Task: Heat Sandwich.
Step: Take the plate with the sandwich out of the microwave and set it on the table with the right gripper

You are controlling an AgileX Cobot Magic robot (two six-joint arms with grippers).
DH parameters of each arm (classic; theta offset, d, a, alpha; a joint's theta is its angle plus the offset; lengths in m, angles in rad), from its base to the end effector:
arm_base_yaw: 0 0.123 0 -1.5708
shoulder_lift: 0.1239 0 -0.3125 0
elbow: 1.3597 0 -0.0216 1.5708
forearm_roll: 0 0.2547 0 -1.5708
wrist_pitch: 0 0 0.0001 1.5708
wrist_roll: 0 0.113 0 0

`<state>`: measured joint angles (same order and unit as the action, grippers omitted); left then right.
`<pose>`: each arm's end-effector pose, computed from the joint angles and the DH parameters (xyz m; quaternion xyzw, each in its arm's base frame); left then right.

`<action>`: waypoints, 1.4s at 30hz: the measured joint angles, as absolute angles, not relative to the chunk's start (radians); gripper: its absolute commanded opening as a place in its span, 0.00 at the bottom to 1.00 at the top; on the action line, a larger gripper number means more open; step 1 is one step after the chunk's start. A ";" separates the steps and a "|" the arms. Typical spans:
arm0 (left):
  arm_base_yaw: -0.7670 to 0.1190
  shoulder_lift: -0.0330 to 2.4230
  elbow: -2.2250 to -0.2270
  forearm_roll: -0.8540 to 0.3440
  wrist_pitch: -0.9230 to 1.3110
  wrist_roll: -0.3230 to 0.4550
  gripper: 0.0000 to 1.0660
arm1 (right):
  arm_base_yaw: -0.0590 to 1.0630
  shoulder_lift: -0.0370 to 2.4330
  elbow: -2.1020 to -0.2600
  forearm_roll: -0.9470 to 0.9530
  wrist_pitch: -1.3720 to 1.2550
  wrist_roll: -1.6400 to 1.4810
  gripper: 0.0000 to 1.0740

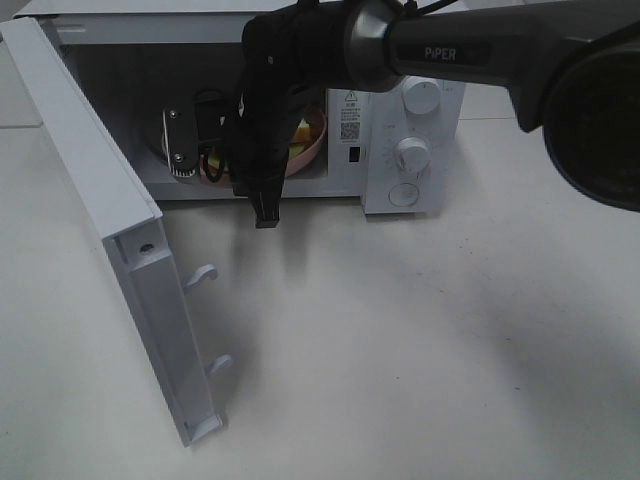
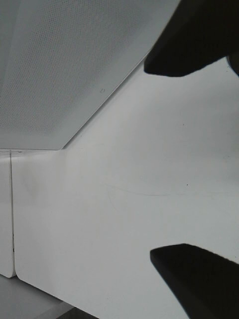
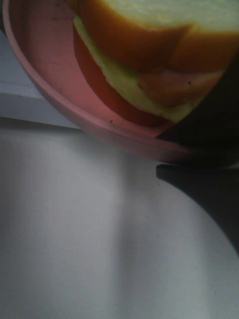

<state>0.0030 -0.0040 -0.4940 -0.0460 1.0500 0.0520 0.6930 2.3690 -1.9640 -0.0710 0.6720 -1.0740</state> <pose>-0.0089 -0.0045 0.2684 0.0216 0.8505 -0.0085 0.5255 0.4338 0.3537 0.1584 -0.7530 0.5918 -0.0828 0.2756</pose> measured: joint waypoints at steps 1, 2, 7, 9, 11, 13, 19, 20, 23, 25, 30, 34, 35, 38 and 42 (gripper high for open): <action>0.003 -0.004 -0.494 -0.046 1.050 0.052 0.79 | 0.695 2.358 -1.948 -0.081 0.672 -1.074 0.00; 0.003 -0.004 -0.494 -0.046 1.050 0.052 0.79 | 0.697 2.346 -1.935 -0.086 0.672 -1.074 0.00; 0.003 -0.004 -0.494 -0.046 1.050 0.052 0.79 | 0.726 2.274 -1.818 -0.152 0.664 -1.094 0.00; 0.003 -0.004 -0.494 -0.046 1.050 0.052 0.79 | 0.733 2.260 -1.794 -0.157 0.658 -1.105 0.00; 0.003 -0.004 -0.494 -0.046 1.050 0.052 0.79 | 0.741 2.234 -1.749 -0.161 0.645 -1.127 0.00; 0.003 -0.004 -0.494 -0.046 1.050 0.052 0.79 | 0.747 2.208 -1.708 -0.162 0.642 -1.148 0.00; 0.003 -0.004 -0.494 -0.046 1.050 0.052 0.79 | 0.766 2.130 -1.609 -0.191 0.630 -1.172 0.00; 0.003 -0.004 -0.494 -0.046 1.050 0.052 0.79 | 0.770 2.101 -1.580 -0.199 0.624 -1.173 0.00; 0.003 -0.004 -0.494 -0.046 1.050 0.052 0.79 | 0.775 2.070 -1.550 -0.208 0.612 -1.175 0.00; 0.003 -0.004 -0.494 -0.046 1.050 0.052 0.79 | 0.788 2.021 -1.499 -0.221 0.590 -1.176 0.00; 0.003 -0.004 -0.494 -0.046 1.050 0.052 0.79 | 0.819 1.944 -1.415 -0.238 0.547 -1.187 0.00; 0.003 -0.004 -0.494 -0.046 1.050 0.052 0.79 | 0.853 1.892 -1.353 -0.239 0.525 -1.210 0.00; 0.003 -0.004 -0.494 -0.046 1.050 0.052 0.79 | 0.862 1.878 -1.335 -0.239 0.520 -1.212 0.00; 0.003 -0.004 -0.494 -0.046 1.050 0.052 0.79 | 0.880 1.839 -1.287 -0.239 0.513 -1.217 0.00; 0.003 -0.004 -0.494 -0.046 1.050 0.052 0.79 | 0.896 1.786 -1.215 -0.239 0.512 -1.214 0.00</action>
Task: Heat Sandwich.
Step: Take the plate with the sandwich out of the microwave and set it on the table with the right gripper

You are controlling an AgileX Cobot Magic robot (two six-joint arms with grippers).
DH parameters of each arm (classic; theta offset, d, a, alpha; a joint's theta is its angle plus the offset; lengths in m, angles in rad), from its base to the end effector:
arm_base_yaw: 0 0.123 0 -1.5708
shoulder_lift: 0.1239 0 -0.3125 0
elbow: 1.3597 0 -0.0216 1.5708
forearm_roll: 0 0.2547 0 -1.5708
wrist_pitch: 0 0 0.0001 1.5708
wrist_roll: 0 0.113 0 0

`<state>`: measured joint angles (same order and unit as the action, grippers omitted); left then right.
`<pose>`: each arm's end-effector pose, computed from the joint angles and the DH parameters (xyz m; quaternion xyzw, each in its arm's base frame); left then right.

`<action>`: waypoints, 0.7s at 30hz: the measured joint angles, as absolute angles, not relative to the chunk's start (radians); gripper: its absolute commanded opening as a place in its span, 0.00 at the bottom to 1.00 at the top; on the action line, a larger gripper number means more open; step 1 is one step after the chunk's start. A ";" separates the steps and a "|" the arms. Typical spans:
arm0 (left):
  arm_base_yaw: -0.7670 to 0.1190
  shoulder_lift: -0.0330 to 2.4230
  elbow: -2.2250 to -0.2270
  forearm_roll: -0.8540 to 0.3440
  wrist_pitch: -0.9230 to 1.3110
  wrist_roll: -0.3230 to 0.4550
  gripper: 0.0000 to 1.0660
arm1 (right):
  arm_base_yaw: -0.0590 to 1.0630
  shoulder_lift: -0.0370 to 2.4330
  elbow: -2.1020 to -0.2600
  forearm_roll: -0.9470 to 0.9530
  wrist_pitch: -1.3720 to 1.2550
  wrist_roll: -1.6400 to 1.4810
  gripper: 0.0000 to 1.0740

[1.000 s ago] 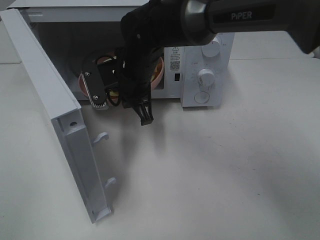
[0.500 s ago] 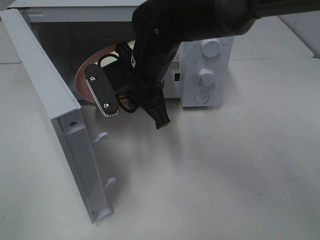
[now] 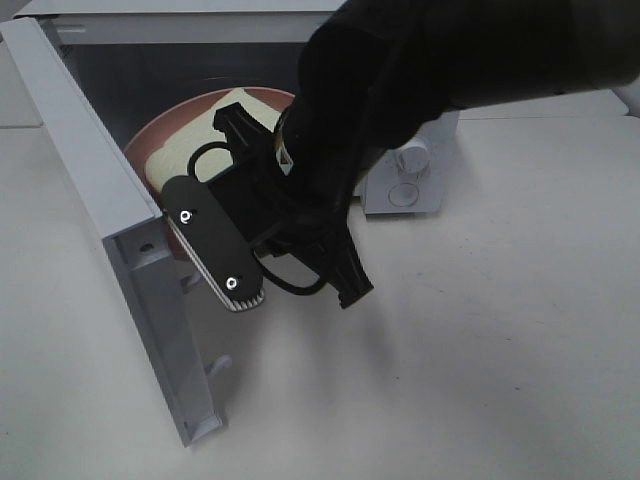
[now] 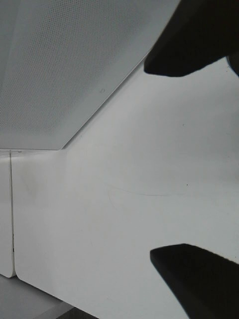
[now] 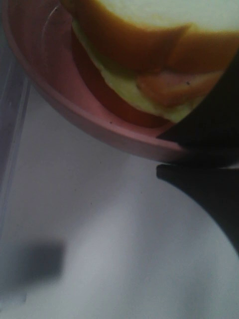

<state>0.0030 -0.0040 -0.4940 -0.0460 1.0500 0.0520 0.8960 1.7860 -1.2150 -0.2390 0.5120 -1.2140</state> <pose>-0.0089 -0.0045 0.2684 0.0216 0.8505 -0.0085 0.5255 0.2611 0.3054 0.2249 -0.8692 0.3973 -0.1290 0.2644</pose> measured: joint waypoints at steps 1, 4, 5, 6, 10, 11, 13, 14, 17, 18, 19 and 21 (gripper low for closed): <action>0.003 -0.004 -0.494 -0.046 1.050 0.052 0.79 | 0.902 1.773 -1.195 -0.239 0.510 -1.205 0.00; 0.003 -0.004 -0.494 -0.046 1.050 0.052 0.79 | 0.905 1.744 -1.154 -0.239 0.509 -1.192 0.00; 0.003 -0.004 -0.494 -0.046 1.050 0.052 0.79 | 0.907 1.716 -1.116 -0.239 0.503 -1.169 0.00; 0.003 -0.004 -0.494 -0.046 1.050 0.052 0.79 | 0.907 1.698 -1.095 -0.239 0.498 -1.157 0.00; 0.003 -0.004 -0.494 -0.046 1.050 0.052 0.79 | 0.907 1.629 -1.021 -0.240 0.485 -1.114 0.00; 0.003 -0.004 -0.494 -0.046 1.050 0.052 0.79 | 0.907 1.609 -1.000 -0.243 0.483 -1.102 0.00; 0.003 -0.004 -0.494 -0.046 1.050 0.052 0.79 | 0.907 1.594 -0.979 -0.244 0.482 -1.089 0.00; 0.003 -0.004 -0.494 -0.046 1.050 0.052 0.79 | 0.907 1.561 -0.939 -0.252 0.479 -1.067 0.00; 0.003 -0.004 -0.494 -0.046 1.050 0.052 0.79 | 0.907 1.523 -0.894 -0.258 0.479 -1.045 0.00; 0.003 -0.004 -0.494 -0.046 1.050 0.052 0.79 | 0.907 1.487 -0.854 -0.258 0.479 -1.023 0.00; 0.003 -0.004 -0.494 -0.046 1.050 0.052 0.79 | 0.907 1.466 -0.832 -0.258 0.479 -1.015 0.00; 0.003 -0.004 -0.494 -0.046 1.050 0.052 0.79 | 0.907 1.404 -0.774 -0.262 0.479 -0.982 0.00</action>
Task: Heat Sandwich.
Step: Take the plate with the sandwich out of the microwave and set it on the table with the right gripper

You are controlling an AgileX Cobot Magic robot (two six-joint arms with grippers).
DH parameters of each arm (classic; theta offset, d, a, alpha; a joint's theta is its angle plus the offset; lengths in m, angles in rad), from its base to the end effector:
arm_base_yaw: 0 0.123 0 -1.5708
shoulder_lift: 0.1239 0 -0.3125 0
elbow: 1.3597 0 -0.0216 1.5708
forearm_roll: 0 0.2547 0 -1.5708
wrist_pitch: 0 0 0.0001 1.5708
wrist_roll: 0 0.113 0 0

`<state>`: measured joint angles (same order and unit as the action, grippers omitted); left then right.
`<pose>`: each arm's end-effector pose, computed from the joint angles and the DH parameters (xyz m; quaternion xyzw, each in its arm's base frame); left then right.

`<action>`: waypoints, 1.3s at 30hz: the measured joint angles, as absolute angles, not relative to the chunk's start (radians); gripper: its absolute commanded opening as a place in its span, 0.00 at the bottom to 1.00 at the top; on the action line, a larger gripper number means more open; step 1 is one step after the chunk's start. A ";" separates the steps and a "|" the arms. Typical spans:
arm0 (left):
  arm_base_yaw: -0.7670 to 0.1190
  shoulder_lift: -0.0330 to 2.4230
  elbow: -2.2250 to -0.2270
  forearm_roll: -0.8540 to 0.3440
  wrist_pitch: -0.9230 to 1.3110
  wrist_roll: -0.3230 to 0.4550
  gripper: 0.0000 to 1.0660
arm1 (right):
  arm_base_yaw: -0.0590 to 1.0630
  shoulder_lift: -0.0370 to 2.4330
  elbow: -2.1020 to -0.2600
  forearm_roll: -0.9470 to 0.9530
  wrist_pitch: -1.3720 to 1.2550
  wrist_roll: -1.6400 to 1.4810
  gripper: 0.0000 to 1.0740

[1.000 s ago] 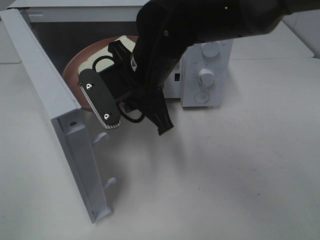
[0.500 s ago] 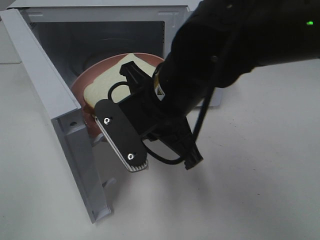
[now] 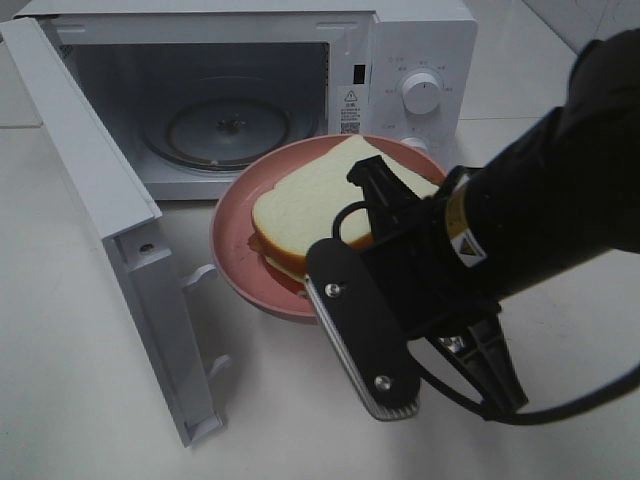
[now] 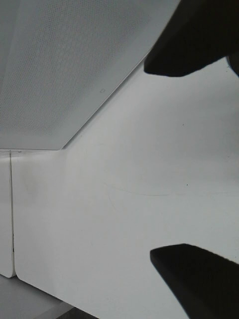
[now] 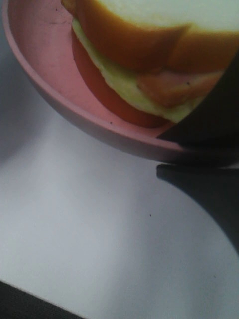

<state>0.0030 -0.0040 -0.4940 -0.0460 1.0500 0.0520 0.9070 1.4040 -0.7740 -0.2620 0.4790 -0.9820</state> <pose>-0.0089 -0.0045 0.2684 0.0216 0.8505 -0.0085 0.5255 0.1805 0.2088 0.2272 -0.8290 0.4822 -0.0994 0.2652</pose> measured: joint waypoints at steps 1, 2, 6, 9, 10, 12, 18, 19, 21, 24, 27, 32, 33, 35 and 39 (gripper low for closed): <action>0.003 -0.004 -0.494 -0.046 1.050 0.052 0.79 | 0.907 1.404 -0.774 -0.262 0.479 -0.982 0.00; 0.003 -0.004 -0.494 -0.046 1.050 0.052 0.79 | 0.907 1.382 -0.755 -0.265 0.479 -0.972 0.00; 0.003 -0.004 -0.494 -0.046 1.050 0.052 0.79 | 0.907 1.303 -0.688 -0.271 0.480 -0.929 0.00; 0.003 -0.004 -0.494 -0.046 1.050 0.052 0.79 | 0.907 1.270 -0.660 -0.287 0.487 -0.894 0.00; 0.003 -0.004 -0.494 -0.046 1.050 0.052 0.79 | 0.907 1.238 -0.634 -0.311 0.499 -0.844 0.00; 0.003 -0.004 -0.494 -0.046 1.050 0.052 0.79 | 0.907 1.212 -0.616 -0.340 0.516 -0.791 0.00; 0.003 -0.004 -0.494 -0.046 1.050 0.052 0.79 | 0.907 1.149 -0.587 -0.423 0.577 -0.616 0.00; 0.003 -0.004 -0.494 -0.046 1.050 0.052 0.79 | 0.907 1.144 -0.587 -0.429 0.589 -0.585 0.00; 0.003 -0.004 -0.494 -0.046 1.050 0.052 0.79 | 0.907 1.140 -0.587 -0.434 0.597 -0.556 0.00; 0.003 -0.004 -0.494 -0.046 1.050 0.052 0.79 | 0.864 1.137 -0.587 -0.437 0.614 -0.467 0.00; 0.003 -0.004 -0.494 -0.046 1.050 0.052 0.79 | 0.795 1.137 -0.587 -0.437 0.621 -0.415 0.00; 0.003 -0.004 -0.494 -0.046 1.050 0.052 0.79 | 0.666 1.137 -0.611 -0.437 0.627 -0.372 0.00; 0.003 -0.004 -0.494 -0.046 1.050 0.052 0.79 | 0.616 1.137 -0.625 -0.437 0.626 -0.354 0.00; 0.003 -0.004 -0.494 -0.046 1.050 0.052 0.79 | 0.588 1.138 -0.632 -0.437 0.626 -0.342 0.00; 0.003 -0.004 -0.494 -0.046 1.050 0.052 0.79 | 0.454 1.195 -0.661 -0.437 0.625 -0.216 0.00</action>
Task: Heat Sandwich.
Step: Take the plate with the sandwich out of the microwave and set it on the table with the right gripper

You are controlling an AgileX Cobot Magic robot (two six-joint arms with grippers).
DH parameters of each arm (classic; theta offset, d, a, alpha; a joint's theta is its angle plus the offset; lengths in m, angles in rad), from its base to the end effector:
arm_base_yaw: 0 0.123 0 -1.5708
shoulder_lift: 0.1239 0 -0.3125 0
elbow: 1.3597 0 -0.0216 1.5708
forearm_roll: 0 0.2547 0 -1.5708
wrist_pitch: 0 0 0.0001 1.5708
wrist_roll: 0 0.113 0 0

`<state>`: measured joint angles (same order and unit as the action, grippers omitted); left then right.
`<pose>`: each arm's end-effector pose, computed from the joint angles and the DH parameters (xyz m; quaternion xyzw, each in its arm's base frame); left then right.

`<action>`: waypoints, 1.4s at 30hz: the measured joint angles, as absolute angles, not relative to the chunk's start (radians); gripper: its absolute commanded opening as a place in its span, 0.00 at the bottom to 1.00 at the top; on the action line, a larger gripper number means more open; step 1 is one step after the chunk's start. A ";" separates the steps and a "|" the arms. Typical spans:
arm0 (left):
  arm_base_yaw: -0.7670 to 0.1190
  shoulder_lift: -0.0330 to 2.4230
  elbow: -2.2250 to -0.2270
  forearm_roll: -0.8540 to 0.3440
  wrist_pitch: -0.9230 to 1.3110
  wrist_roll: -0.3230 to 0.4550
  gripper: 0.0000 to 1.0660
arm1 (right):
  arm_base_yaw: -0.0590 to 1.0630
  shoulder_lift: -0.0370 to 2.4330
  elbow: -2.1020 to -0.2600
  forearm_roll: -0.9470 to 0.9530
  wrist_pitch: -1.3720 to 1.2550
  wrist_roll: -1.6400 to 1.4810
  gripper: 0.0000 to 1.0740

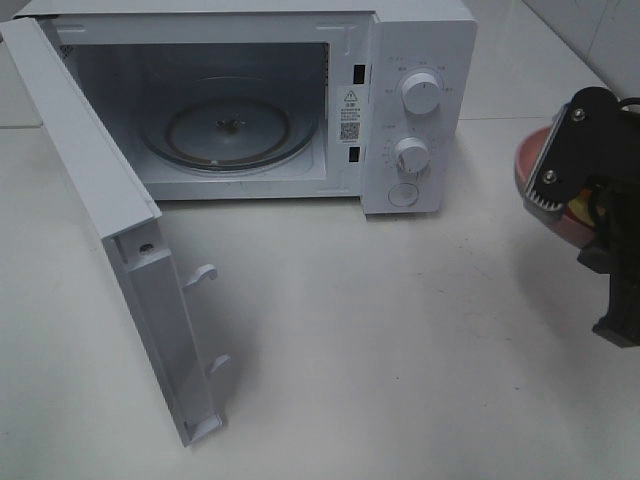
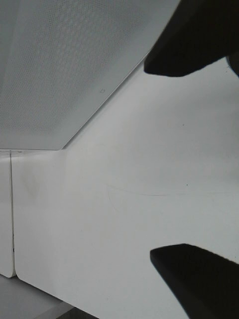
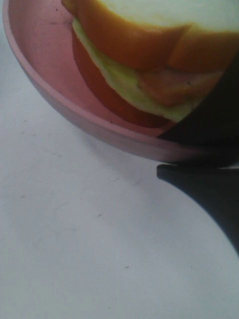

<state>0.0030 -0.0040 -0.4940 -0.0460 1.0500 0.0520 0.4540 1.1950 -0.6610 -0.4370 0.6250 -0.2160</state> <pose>-0.0089 -0.0045 0.2684 0.0216 0.8505 -0.0085 0.5255 0.2080 0.0703 0.2414 -0.4423 0.8477 -0.1365 0.2591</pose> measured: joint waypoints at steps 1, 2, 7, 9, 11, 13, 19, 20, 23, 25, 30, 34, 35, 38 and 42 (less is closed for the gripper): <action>0.003 -0.004 -0.494 -0.046 1.050 0.052 0.79 | 0.454 1.195 -0.661 -0.437 0.625 -0.216 0.00; 0.003 -0.004 -0.494 -0.046 1.050 0.052 0.79 | 0.434 1.211 -0.668 -0.437 0.626 -0.181 0.00; 0.003 -0.004 -0.494 -0.046 1.050 0.052 0.79 | 0.335 1.311 -0.705 -0.420 0.624 -0.025 0.00; 0.003 -0.004 -0.494 -0.046 1.050 0.052 0.79 | 0.299 1.378 -0.731 -0.417 0.621 0.063 0.00; 0.003 -0.004 -0.494 -0.046 1.050 0.052 0.79 | 0.289 1.401 -0.739 -0.418 0.619 0.090 0.00; 0.003 -0.004 -0.494 -0.046 1.050 0.052 0.79 | 0.267 1.458 -0.760 -0.414 0.613 0.150 0.00; 0.003 -0.004 -0.494 -0.046 1.050 0.052 0.79 | 0.221 1.558 -0.783 -0.413 0.558 0.276 0.00; 0.003 -0.004 -0.494 -0.046 1.050 0.052 0.79 | 0.199 1.592 -0.785 -0.413 0.522 0.337 0.00; 0.003 -0.004 -0.494 -0.046 1.050 0.052 0.79 | 0.180 1.618 -0.786 -0.418 0.494 0.384 0.00; 0.003 -0.004 -0.494 -0.046 1.050 0.052 0.79 | 0.166 1.647 -0.787 -0.426 0.463 0.427 0.01; 0.003 -0.004 -0.494 -0.046 1.050 0.052 0.79 | 0.156 1.664 -0.788 -0.441 0.412 0.446 0.05; 0.003 -0.004 -0.494 -0.046 1.050 0.052 0.79 | 0.153 1.671 -0.788 -0.440 0.376 0.447 0.16; 0.003 -0.004 -0.494 -0.046 1.050 0.052 0.79 | 0.153 1.674 -0.788 -0.435 0.366 0.447 0.20; 0.003 -0.004 -0.494 -0.046 1.050 0.052 0.79 | 0.153 1.675 -0.788 -0.427 0.354 0.447 0.36; 0.003 -0.004 -0.494 -0.046 1.050 0.052 0.79 | 0.153 1.675 -0.788 -0.423 0.356 0.447 0.53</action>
